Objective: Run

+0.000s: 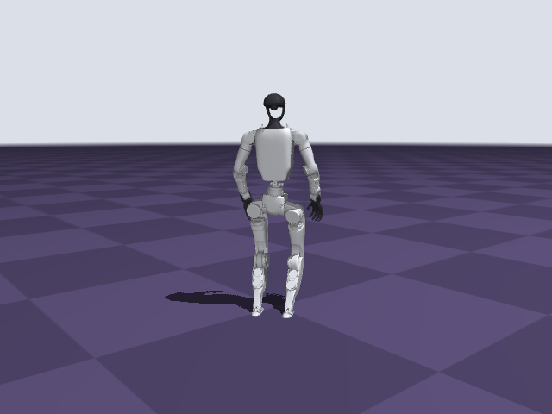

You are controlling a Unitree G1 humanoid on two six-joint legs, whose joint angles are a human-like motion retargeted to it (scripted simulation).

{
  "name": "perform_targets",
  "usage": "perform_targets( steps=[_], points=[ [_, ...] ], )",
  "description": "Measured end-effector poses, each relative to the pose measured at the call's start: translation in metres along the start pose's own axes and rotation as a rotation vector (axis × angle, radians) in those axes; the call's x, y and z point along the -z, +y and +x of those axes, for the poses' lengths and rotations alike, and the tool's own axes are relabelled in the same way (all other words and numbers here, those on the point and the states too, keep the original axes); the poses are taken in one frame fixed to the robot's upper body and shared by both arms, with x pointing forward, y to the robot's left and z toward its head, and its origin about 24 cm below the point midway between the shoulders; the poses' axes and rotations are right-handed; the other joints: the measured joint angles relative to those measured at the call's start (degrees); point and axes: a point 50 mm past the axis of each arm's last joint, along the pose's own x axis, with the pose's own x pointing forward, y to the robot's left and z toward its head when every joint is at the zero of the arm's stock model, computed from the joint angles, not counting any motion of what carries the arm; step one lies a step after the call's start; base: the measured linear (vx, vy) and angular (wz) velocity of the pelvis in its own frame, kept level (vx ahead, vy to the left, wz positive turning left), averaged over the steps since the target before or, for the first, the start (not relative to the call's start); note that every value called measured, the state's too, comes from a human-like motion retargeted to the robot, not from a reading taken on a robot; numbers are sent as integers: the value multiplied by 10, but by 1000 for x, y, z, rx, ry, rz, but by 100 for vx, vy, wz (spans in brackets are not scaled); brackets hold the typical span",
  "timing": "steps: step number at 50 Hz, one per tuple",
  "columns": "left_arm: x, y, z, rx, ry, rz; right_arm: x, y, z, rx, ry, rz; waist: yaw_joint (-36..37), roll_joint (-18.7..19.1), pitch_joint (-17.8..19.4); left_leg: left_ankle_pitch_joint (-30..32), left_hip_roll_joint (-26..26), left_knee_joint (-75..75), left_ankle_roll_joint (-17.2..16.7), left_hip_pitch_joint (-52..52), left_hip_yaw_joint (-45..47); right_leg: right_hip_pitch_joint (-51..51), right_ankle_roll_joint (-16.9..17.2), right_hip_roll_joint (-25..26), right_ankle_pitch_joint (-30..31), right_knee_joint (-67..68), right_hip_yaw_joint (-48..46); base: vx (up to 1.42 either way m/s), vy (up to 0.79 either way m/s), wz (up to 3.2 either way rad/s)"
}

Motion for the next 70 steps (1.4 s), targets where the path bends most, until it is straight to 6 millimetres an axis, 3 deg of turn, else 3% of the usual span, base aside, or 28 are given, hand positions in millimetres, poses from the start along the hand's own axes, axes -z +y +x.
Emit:
perform_targets(
  steps=[3,5,8,14,28,38,43,47,51,55,60,65,70],
  points=[
    [-4,3,4,-14,-21,5,-6,-2,3,19,-25,-2,-12,-15,19,-52,-12,131,3,-58,3,-36,4,-20,-47,102,-4,-12,-1,39],
    [-12,18,10,-52,-50,16,-18,-14,10,56,-64,-2,-27,-17,-33,-54,-10,159,5,-156,-2,-120,5,-19,-42,107,-12,-3,1,54],
    [-12,19,9,-56,-54,15,-19,-15,10,62,-72,-8,-35,-14,-87,-54,-4,179,4,-230,-2,-188,4,-15,-38,117,-13,0,0,12],
    [-11,18,8,-58,-59,10,-18,-15,9,69,-78,-16,-38,-9,-120,-55,1,192,4,-271,-2,-226,2,-9,-36,119,-14,0,0,0],
    [-13,16,4,-69,-89,-3,-16,-18,6,110,-92,-10,-42,-11,-120,-64,-2,220,11,-288,-1,-244,5,-10,-44,153,-9,0,0,0],
    [-12,26,2,-109,-97,17,-23,-19,7,155,-103,62,-61,-27,-97,-70,-14,279,10,-303,-8,-265,19,-25,-47,256,1,-1,-3,8],
    [-13,45,1,-181,-107,11,-27,-24,7,190,-119,78,-43,-11,-82,-60,27,350,-18,-316,-27,-242,-1,22,-51,243,-8,-2,-10,-22],
    [-23,55,0,-232,-158,-4,-32,-34,7,245,-150,63,-16,9,-66,13,81,457,-58,-364,-45,-228,-30,69,-53,227,-24,-6,-11,-36],
    [-30,58,-3,-258,-201,-19,-39,-53,6,329,-192,49,6,24,-63,57,141,562,-58,-426,-48,-233,-51,100,-55,212,-31,-2,-8,-29],
    [-30,52,-7,-252,-217,-48,-41,-79,3,432,-220,44,19,32,-73,58,174,610,-42,-448,-40,-241,-56,111,-47,191,-30,4,-1,-23],
    [-16,33,-11,-194,-173,-110,-39,-97,-4,516,-234,49,17,38,-92,42,153,546,-43,-389,-12,-246,-25,108,-1,178,-25,6,10,-26],
    [-6,12,-11,-143,-120,-168,-34,-97,-8,508,-239,48,-16,35,-99,19,76,414,-41,-301,8,-288,31,65,84,259,-21,0,14,-10],
    [-5,15,-7,-159,-95,-148,-38,-92,-8,481,-256,99,-72,-6,-79,-93,-22,321,26,-251,27,-373,53,-33,88,426,0,-8,10,48]
  ],
)
